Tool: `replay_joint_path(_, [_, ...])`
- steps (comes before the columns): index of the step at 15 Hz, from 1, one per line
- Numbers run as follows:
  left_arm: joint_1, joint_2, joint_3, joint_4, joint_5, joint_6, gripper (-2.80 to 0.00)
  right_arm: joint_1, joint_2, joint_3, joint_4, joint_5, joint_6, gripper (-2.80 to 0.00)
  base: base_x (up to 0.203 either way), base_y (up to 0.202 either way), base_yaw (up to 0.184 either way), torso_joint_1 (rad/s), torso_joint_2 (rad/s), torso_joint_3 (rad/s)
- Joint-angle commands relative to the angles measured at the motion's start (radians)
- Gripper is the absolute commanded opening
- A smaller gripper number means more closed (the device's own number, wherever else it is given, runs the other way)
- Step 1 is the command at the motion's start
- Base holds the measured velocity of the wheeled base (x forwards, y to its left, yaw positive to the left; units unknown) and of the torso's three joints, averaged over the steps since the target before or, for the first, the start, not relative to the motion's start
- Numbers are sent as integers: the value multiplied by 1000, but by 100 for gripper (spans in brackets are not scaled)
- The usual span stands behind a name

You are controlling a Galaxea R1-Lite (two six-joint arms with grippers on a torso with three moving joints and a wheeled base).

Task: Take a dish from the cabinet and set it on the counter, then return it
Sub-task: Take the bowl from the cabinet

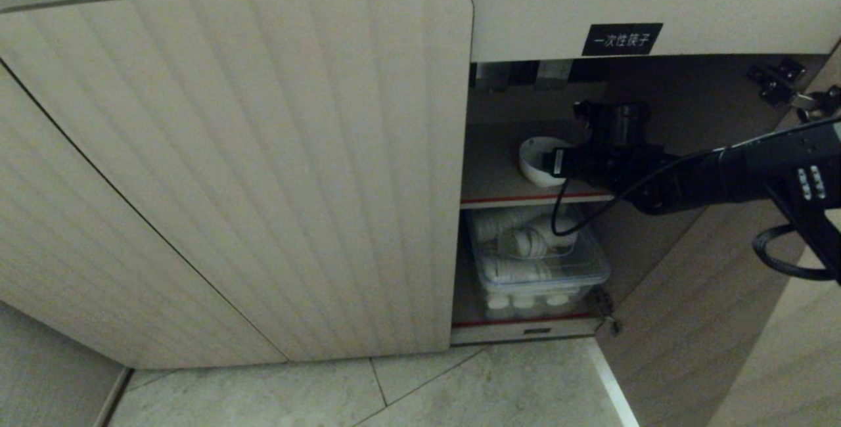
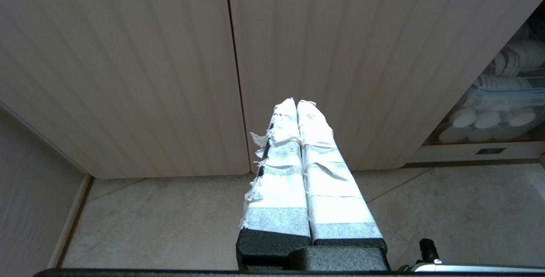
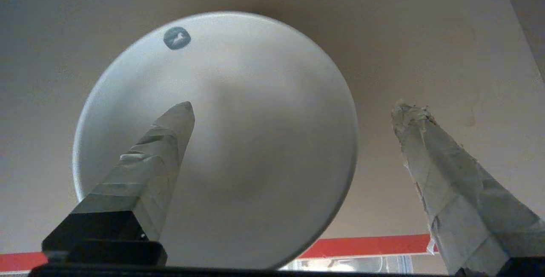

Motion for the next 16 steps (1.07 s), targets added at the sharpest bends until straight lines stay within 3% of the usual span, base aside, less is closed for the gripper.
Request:
replay_joint_path(1, [0, 0, 1, 0, 1, -1, -280, 1, 3, -6, 1, 0, 0, 0, 0, 0, 0, 0, 0, 0])
replay_joint_path(16, [0, 0, 1, 0, 1, -1, -280, 0, 19, -122, 168, -5, 23, 0, 0, 0, 0, 0, 0, 0])
